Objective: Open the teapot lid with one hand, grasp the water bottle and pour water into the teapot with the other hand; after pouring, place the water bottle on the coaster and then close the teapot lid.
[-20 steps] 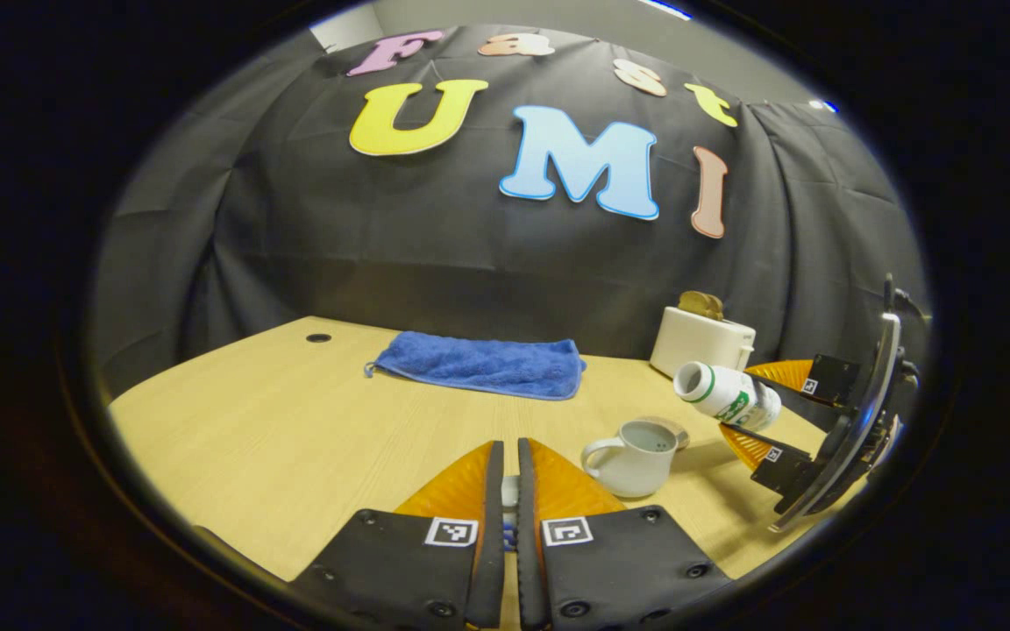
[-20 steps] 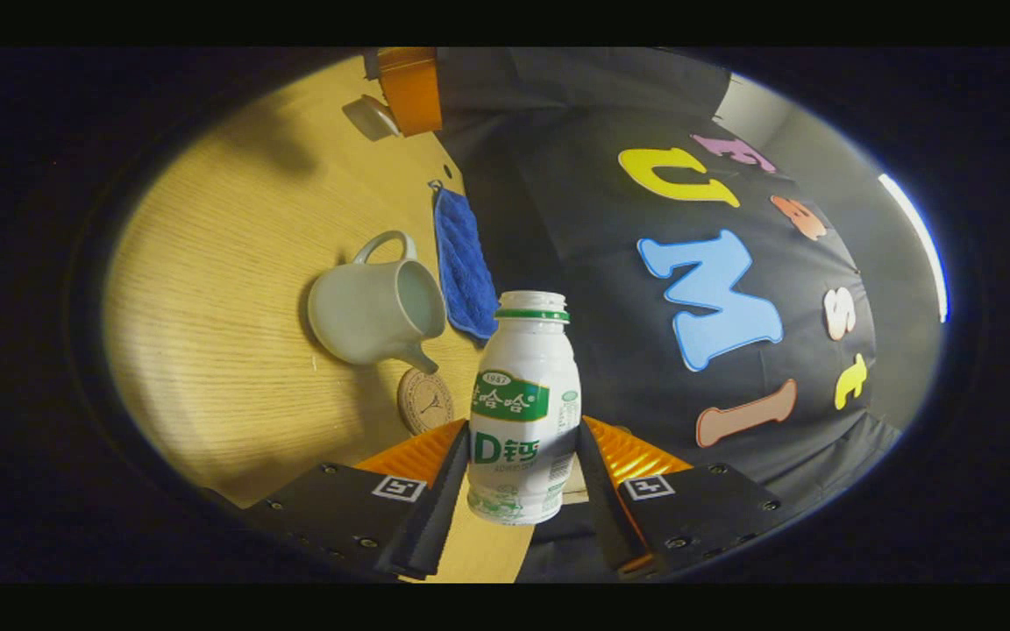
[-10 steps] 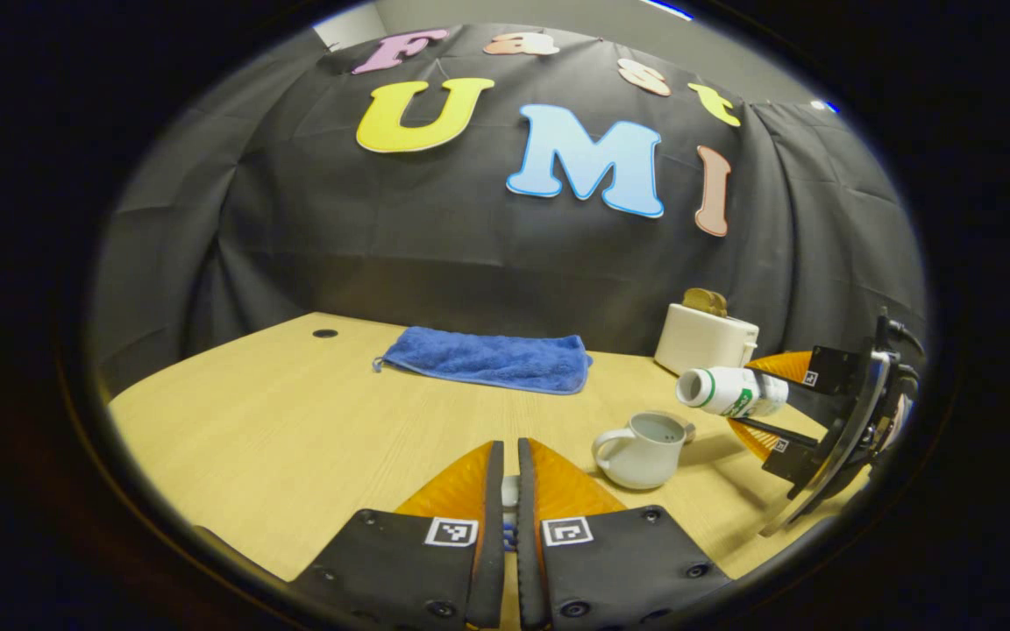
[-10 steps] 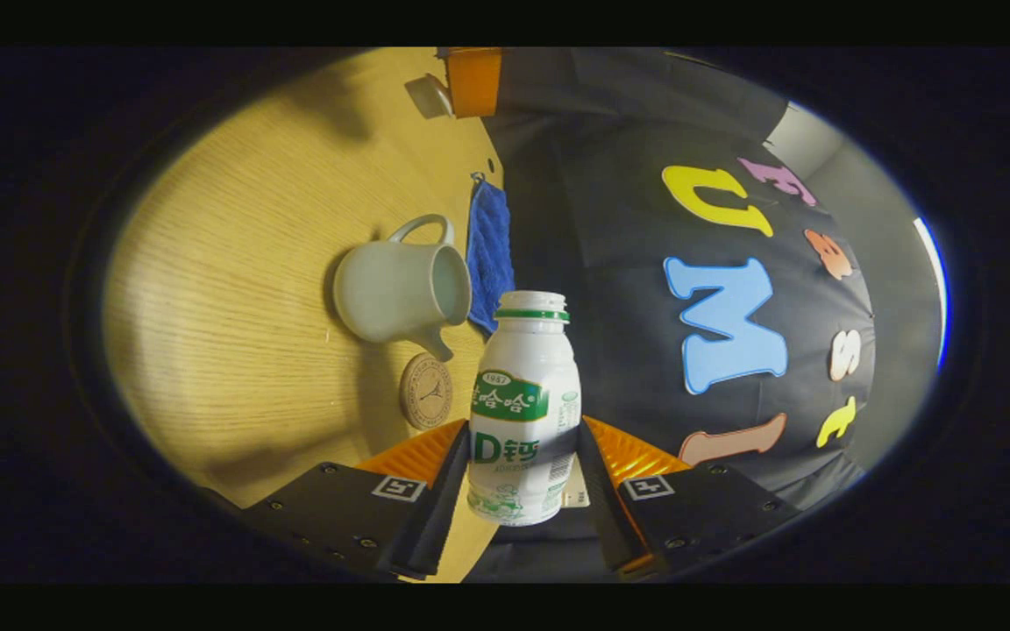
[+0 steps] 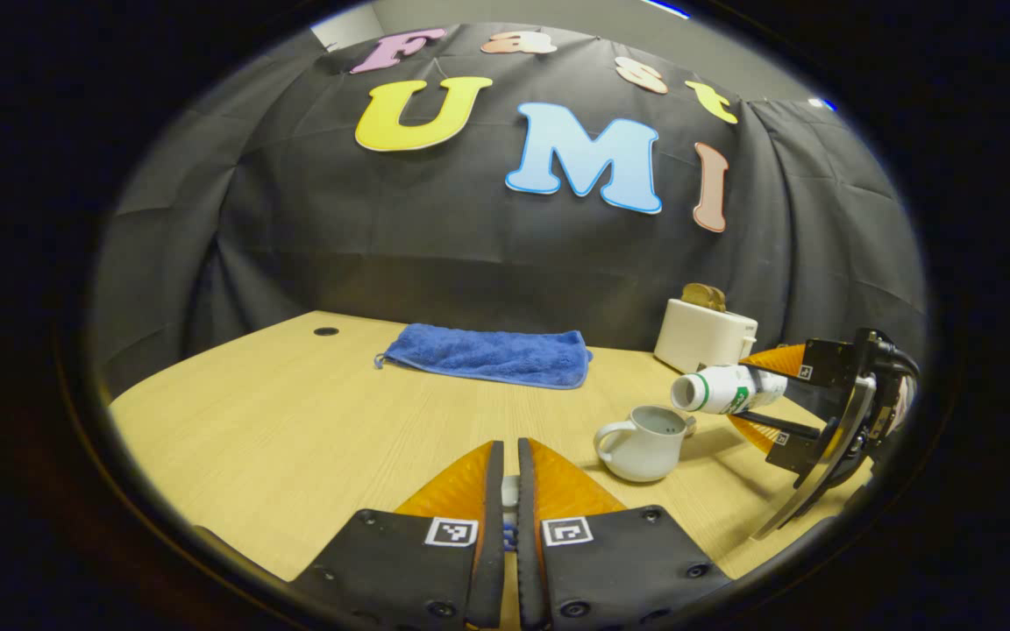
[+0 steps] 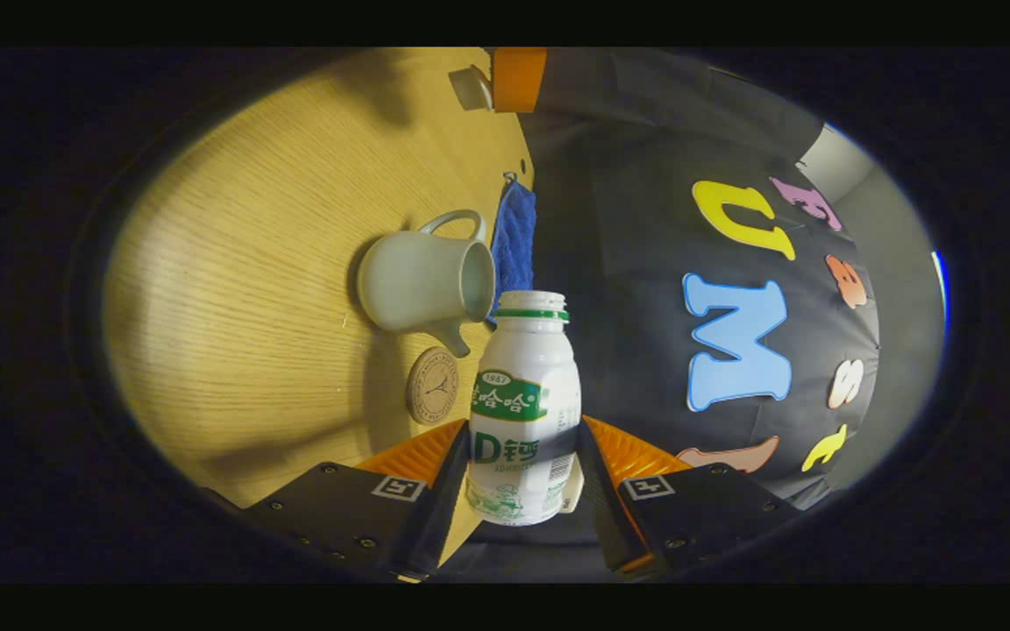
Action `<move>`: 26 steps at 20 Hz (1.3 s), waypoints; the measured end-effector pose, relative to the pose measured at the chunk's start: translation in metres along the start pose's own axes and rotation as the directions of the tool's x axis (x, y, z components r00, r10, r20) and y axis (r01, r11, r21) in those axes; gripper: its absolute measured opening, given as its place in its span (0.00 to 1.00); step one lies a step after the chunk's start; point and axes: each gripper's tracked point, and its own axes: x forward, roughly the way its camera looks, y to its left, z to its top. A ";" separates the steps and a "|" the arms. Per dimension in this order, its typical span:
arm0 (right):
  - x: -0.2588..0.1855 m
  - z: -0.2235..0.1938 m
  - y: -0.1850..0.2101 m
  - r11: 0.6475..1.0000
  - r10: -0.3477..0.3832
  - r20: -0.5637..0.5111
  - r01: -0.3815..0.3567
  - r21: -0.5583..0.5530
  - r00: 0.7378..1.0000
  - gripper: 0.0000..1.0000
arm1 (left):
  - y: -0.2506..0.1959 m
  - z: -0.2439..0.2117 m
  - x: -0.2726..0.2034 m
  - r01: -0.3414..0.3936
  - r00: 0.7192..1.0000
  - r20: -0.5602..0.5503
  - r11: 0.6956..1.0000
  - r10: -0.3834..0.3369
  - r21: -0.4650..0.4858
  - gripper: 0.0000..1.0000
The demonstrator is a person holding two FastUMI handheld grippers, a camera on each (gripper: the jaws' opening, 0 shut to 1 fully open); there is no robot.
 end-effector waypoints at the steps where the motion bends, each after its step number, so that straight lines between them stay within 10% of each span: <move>1: 0.000 -0.001 -0.001 1.000 -0.001 0.000 0.001 -0.009 1.000 0.67 | 0.000 0.000 0.001 0.001 1.000 -0.001 1.000 -0.001 -0.001 0.13; 26: 0.000 0.000 -0.019 0.985 -0.012 0.012 0.014 -0.174 1.000 0.67 | 0.000 -0.009 0.001 0.013 1.000 -0.013 1.000 -0.013 -0.018 0.17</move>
